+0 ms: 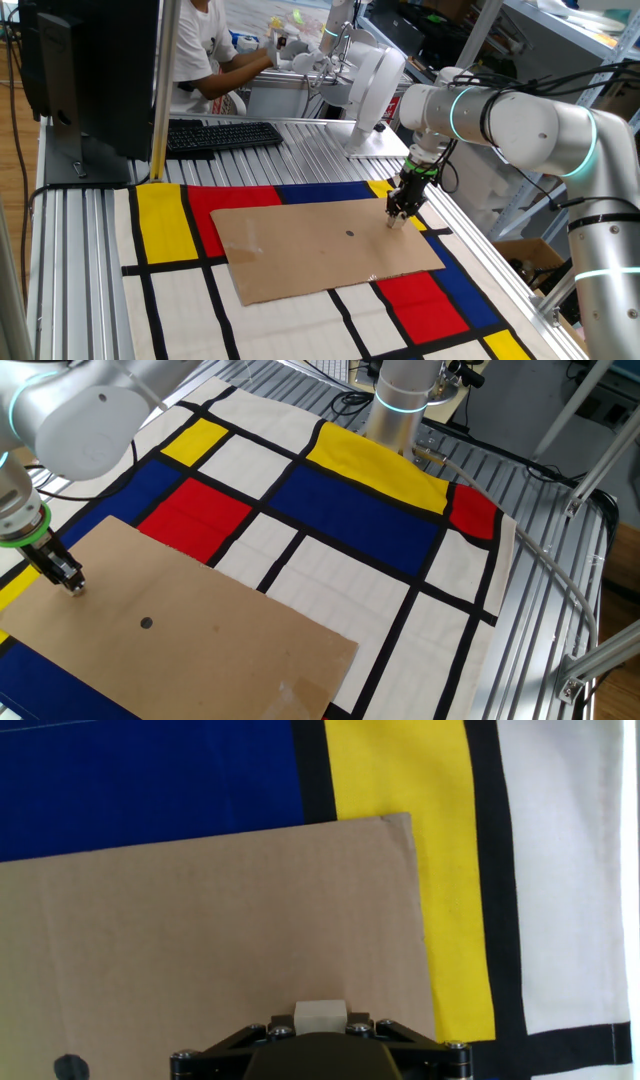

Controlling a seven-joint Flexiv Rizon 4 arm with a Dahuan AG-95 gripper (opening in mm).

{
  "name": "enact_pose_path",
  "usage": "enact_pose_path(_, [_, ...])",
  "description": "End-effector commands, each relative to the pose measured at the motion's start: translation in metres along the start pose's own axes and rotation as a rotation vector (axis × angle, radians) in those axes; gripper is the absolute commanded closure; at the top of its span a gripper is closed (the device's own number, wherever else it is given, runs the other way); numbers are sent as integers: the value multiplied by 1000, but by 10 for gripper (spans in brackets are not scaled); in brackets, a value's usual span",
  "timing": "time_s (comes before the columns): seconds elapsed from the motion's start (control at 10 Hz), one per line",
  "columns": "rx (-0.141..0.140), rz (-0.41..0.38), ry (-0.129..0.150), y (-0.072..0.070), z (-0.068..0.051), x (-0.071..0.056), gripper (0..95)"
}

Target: Hold a small block with the gripper and sweep it from left to right on the table

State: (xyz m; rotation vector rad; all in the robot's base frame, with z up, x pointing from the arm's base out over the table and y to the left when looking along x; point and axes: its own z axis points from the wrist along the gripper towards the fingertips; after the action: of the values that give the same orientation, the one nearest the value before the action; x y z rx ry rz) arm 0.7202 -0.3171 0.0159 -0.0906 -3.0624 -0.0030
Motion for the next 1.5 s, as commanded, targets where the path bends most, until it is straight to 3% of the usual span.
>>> enact_pose_path(0.1, [-3, -7, -6, 0, -1, 0, 950])
enact_pose_path(0.5, [-18, -19, -3, 0, -2, 1, 950])
enact_pose_path(1.5, [-10, -22, -24, -1, -6, 1, 950])
